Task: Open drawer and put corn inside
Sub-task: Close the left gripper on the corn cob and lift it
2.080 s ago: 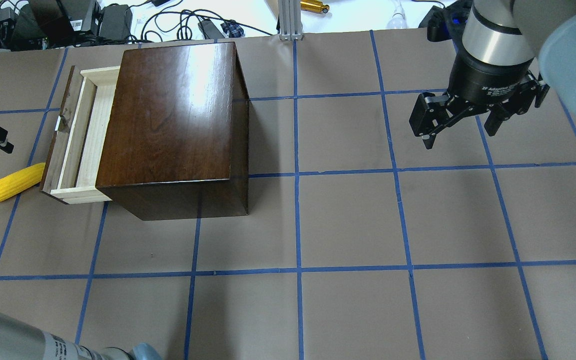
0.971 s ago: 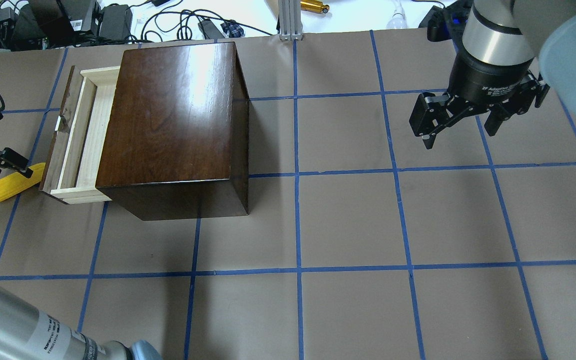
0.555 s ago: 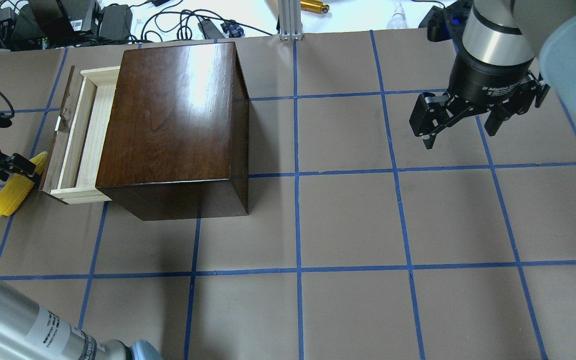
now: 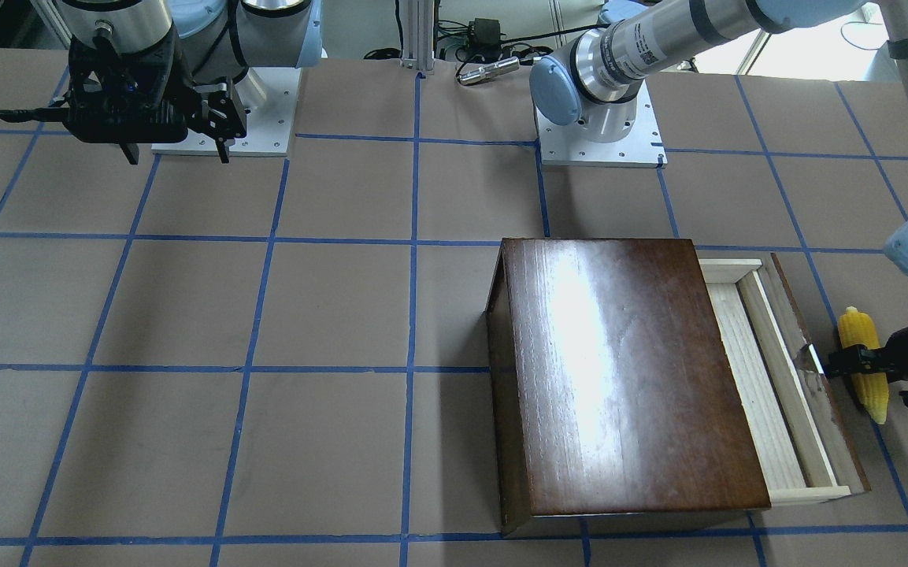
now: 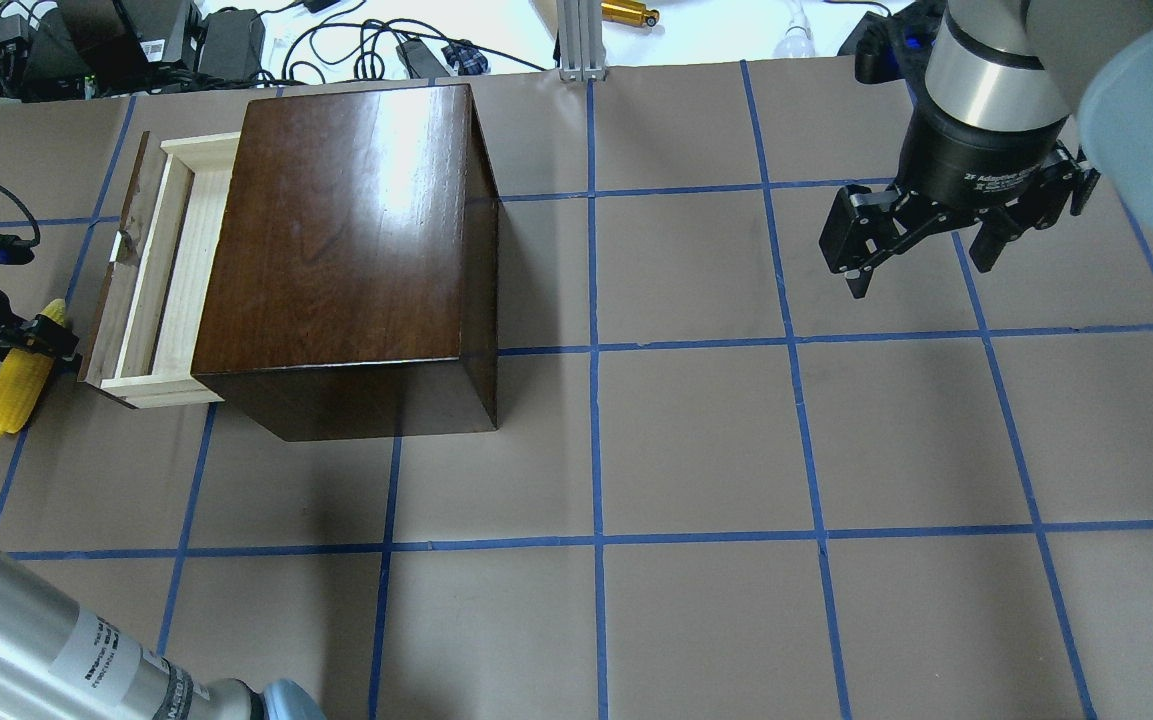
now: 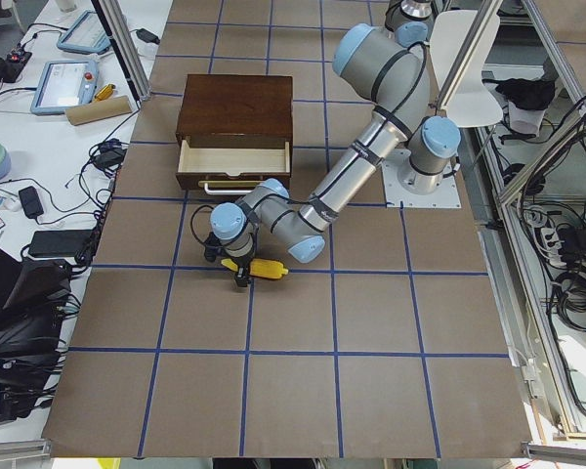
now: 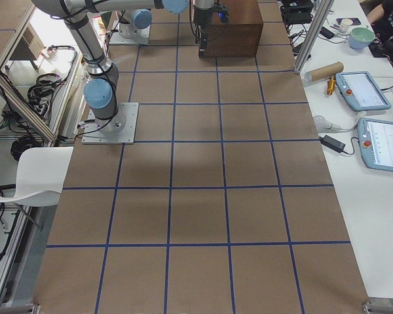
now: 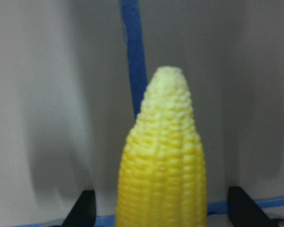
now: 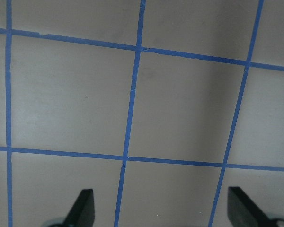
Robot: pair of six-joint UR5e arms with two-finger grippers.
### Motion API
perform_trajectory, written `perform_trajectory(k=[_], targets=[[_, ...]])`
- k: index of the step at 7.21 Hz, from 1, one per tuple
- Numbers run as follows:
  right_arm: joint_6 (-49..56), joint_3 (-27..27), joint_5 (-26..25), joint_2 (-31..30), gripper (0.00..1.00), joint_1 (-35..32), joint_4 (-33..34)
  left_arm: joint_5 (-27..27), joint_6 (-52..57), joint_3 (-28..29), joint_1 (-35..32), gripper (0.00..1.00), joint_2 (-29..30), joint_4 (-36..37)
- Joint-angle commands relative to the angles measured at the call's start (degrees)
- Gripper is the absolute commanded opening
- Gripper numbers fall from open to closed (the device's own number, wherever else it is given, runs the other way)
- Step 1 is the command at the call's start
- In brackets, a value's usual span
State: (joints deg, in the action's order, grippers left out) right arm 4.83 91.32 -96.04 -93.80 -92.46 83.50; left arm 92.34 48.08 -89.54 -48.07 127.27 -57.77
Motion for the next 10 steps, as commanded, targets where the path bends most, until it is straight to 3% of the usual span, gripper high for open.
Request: perform_trajectory(k=[1,2,3,10], targets=[[0.00,0.00,-0.02,-0.06,1.00,0.00,0.00,0.03,0.00,0.07,0.00,0.63,-0.09,0.02],[0.00,0.00,0.06,0.02,1.00,0.00,0.00,0.12,-0.18,0.16,0.00,0.13,-0.27,0.02],[0.00,0.00,0.06,-0.06,1.00,0.00,0.00,0.12,-0.18,0.16,0.00,0.00,-0.35,0.02],[0.00,0.00,0.06,-0.06,1.00,0.00,0.00,-0.15,-0.53,0.33,0.00,0.00,-0.80,0.02]])
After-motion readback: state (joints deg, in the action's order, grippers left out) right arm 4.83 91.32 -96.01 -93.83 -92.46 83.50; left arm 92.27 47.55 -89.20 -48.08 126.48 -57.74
